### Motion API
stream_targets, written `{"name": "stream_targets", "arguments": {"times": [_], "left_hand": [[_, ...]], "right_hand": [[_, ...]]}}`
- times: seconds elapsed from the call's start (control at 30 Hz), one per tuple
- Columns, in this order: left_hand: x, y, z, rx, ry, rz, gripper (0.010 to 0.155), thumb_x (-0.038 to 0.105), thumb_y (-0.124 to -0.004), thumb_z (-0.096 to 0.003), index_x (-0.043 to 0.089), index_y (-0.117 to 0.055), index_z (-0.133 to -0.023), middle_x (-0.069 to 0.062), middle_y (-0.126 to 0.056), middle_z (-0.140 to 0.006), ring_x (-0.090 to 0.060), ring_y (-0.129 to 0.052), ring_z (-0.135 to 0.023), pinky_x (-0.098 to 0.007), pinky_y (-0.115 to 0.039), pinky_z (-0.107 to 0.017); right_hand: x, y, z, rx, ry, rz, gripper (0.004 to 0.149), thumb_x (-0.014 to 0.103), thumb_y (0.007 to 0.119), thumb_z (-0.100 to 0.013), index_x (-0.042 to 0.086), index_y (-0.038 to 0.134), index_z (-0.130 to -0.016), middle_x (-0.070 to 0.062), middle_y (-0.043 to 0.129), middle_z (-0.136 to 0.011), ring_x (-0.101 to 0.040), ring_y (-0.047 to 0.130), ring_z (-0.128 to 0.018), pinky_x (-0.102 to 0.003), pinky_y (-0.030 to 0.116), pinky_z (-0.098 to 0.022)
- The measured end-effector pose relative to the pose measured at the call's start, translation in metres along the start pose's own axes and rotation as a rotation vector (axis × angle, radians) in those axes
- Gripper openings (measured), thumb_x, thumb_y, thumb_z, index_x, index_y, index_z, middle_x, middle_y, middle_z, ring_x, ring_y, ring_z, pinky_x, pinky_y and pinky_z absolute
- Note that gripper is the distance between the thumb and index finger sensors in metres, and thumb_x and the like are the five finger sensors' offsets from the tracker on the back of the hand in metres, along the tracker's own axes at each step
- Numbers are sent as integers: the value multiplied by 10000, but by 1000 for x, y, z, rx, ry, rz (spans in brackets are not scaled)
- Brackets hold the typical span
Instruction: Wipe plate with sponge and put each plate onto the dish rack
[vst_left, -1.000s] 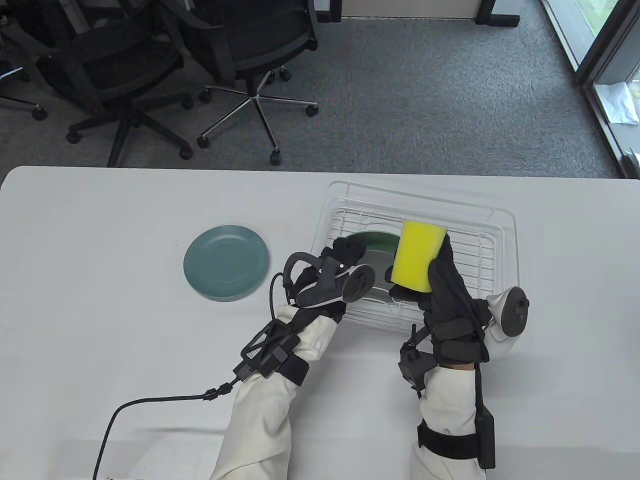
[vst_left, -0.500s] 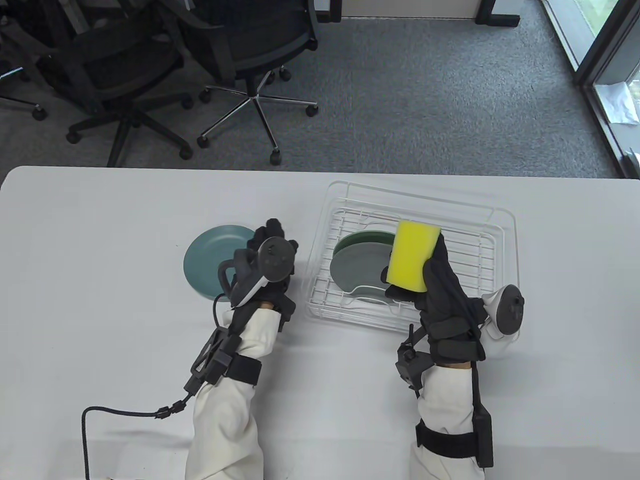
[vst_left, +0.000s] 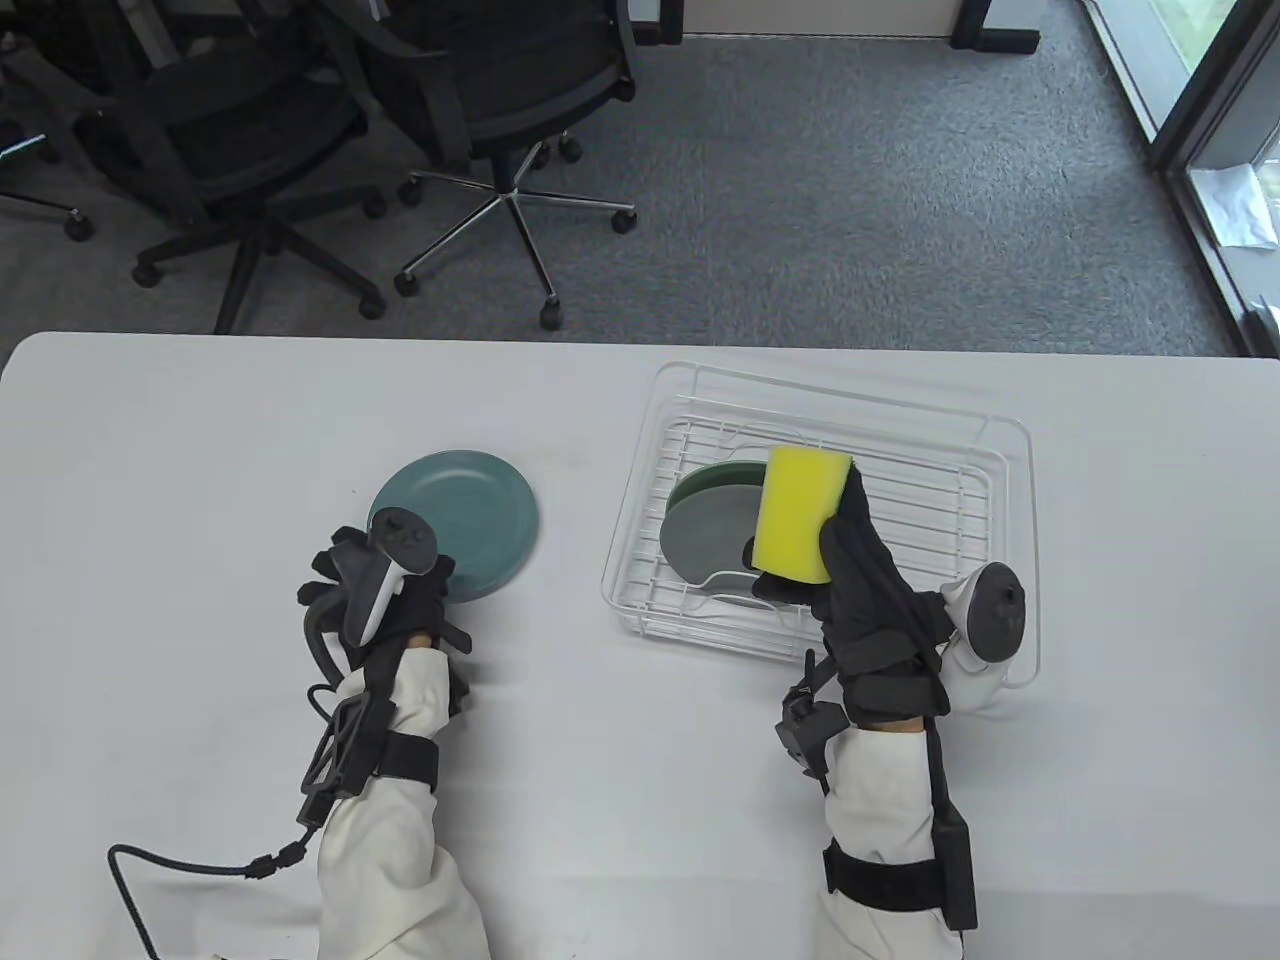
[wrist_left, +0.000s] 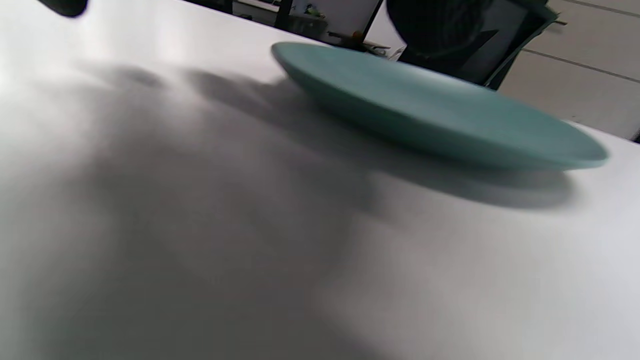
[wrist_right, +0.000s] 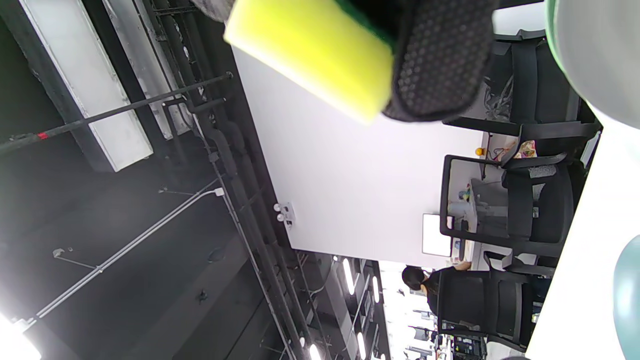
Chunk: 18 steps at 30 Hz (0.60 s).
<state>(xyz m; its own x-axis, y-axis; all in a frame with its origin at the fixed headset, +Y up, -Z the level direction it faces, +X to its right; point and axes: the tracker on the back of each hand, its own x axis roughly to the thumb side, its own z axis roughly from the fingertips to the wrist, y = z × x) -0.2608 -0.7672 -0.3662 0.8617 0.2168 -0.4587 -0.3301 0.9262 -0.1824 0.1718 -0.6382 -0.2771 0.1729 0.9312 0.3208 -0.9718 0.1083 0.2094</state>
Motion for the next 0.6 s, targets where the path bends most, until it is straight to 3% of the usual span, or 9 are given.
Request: {"name": "stream_targets", "arguments": {"times": [0.2,0.37,0.43,0.5,0.6], "left_hand": [[-11,-13,-7,-46,23,51,1022,513,-669,-569,-201,-182,-1115,-550,-337,-1071,-818,-460,-875,-791,-557,-618],[-9,-13,-9,-23,10,48,996,489,-694,-564,-204,-243,-1120,-527,-442,-1064,-787,-497,-884,-765,-567,-626],[-8,-12,-9,1,2,39,971,466,-715,-562,-206,-292,-1121,-494,-502,-1050,-716,-567,-869,-686,-627,-626],[-6,-12,-9,22,-6,37,924,435,-735,-560,-182,-338,-1123,-418,-596,-1019,-574,-706,-786,-521,-770,-542],[-4,-14,-9,28,4,104,877,375,-755,-559,-195,-374,-1106,-427,-615,-975,-390,-847,-654,-348,-870,-406]], "right_hand": [[-3,3,-1,6,14,10,623,333,484,-710,49,183,-1175,-410,562,-1035,-503,774,-786,-476,776,-570],[-5,4,-2,10,23,15,624,333,483,-710,45,182,-1175,-411,562,-1034,-503,773,-786,-476,776,-570],[-5,4,-2,11,26,16,624,333,483,-710,45,182,-1175,-411,563,-1034,-503,773,-785,-476,775,-570],[-6,5,-2,11,28,17,625,333,484,-710,45,183,-1175,-410,563,-1034,-503,774,-785,-476,776,-570],[-6,5,-2,10,32,16,625,333,484,-710,43,184,-1174,-411,563,-1033,-503,774,-784,-476,776,-569]]}}
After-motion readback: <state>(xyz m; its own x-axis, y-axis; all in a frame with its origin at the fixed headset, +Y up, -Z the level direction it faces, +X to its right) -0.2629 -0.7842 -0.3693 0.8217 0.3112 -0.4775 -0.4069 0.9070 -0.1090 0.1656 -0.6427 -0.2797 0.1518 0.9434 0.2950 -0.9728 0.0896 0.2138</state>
